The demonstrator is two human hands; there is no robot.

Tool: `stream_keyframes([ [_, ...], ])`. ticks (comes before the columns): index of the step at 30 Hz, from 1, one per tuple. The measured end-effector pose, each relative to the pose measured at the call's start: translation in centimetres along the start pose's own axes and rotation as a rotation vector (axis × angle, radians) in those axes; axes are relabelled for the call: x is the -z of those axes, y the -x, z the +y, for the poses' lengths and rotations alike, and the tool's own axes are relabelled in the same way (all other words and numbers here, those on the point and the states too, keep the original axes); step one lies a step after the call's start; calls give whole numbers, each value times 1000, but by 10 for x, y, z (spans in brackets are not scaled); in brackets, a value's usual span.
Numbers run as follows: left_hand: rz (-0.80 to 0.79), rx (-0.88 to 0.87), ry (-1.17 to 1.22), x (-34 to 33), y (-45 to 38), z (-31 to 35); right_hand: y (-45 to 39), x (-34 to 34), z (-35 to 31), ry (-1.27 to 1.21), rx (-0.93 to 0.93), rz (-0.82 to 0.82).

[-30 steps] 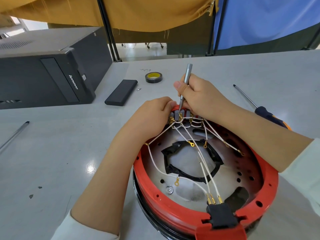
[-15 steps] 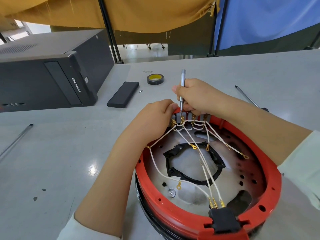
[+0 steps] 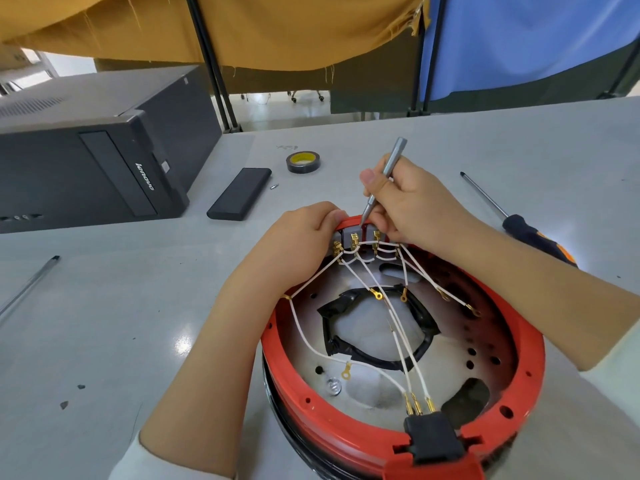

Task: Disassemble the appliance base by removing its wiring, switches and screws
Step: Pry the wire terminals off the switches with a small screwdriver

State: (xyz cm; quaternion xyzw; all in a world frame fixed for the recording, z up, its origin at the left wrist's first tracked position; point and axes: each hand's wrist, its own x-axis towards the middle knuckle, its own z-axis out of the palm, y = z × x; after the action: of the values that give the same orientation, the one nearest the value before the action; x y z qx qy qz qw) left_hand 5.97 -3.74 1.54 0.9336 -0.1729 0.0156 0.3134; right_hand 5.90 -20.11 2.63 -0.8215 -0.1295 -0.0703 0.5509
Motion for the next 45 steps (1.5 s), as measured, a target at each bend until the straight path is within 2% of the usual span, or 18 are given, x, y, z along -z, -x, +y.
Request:
stream_keyframes([
  [13,10,-1,-6,1,0,-1,5,-2,-1,144,94,-10],
  [21,10,8,-29,1,-1,1,-11,0,-9,112,-117,-143],
  [26,4,16,-33,1,-2,2,-19,-1,-12,132,-187,-176],
  [29,1,17,-36,0,-1,1,-18,-3,-10,147,-175,-142],
  [31,2,15,-33,1,-1,1,-12,-5,-5,186,-89,-60],
  [34,4,17,-37,1,-1,2,-8,-5,-1,112,-23,13],
  [40,4,16,-48,1,0,3,-9,-6,-3,186,-33,-26],
  [45,7,23,-54,1,0,3,-18,-6,-9,199,-180,-76],
])
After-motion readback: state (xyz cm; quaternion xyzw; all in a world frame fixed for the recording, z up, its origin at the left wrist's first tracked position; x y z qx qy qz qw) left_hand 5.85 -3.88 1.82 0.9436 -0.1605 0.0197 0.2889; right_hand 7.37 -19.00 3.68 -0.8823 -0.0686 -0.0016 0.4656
